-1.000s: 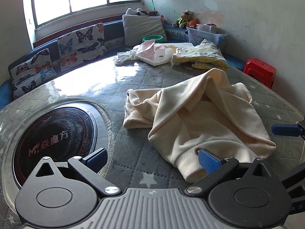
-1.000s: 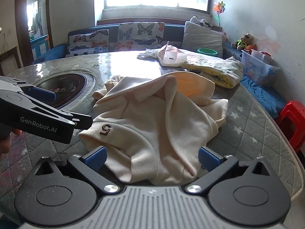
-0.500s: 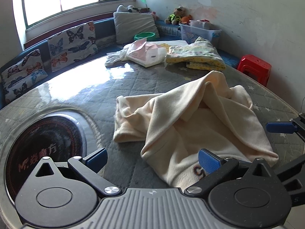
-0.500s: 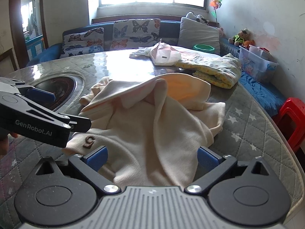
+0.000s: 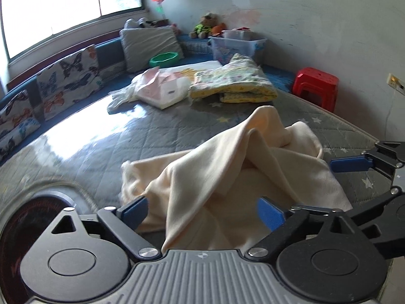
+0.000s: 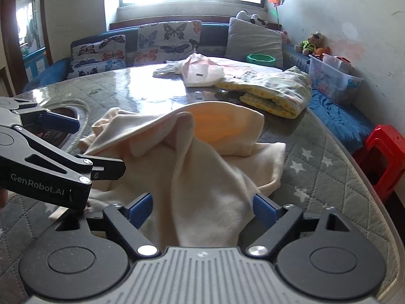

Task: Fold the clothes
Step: 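Grasp the sweatshirt hem with the left gripper while the right gripper grasps another edge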

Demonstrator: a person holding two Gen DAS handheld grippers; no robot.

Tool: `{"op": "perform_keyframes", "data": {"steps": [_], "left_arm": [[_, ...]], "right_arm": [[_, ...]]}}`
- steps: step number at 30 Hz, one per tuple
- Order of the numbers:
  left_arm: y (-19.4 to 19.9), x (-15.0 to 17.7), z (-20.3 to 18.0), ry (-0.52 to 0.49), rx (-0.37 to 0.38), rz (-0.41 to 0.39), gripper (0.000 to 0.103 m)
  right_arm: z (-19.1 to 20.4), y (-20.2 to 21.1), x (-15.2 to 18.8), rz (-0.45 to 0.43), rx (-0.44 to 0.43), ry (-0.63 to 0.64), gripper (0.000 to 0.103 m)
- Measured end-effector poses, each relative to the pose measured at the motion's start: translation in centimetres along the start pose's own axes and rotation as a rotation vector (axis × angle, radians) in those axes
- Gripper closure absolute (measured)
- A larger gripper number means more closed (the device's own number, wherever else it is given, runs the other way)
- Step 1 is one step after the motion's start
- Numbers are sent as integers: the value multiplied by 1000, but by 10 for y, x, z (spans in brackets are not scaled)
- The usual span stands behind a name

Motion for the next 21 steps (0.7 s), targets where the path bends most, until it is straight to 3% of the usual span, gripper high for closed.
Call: {"op": "perform_keyframes", "data": {"steps": [6,9,11,15,19,21], "left_arm": [[-13,-19,0,-51,6,-26,19],[-19,-25,2,-69,15,-37,34],[-21,-27,6,-66,36,-38,51],[-24,-27,17,-53,61,-33,74],[-24,-27,22,-40,72,-34,77],[-23,-26,22,-44,77,-35,76]], "right_arm": [[-10,-3,-11,-13,27,4,22],[-12,-4,-20,-20,36,4,26],[-14,-5,-25,-24,35,-1,29],[-9,-10,-38,-35,14,17,38],[-2,-19,-54,-43,-12,46,45],[3,-24,-59,-39,-26,59,53]]}}
Point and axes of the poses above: each gripper's, at about its wrist camera, not at the fingertips, and y roughly against the way its jaws point, z to its left, x to its underside, the point moved 6 cm from there along -y, roughly the way its jaws point, and after that the axes turned 12 degrees about z, right-handed, at the moved point
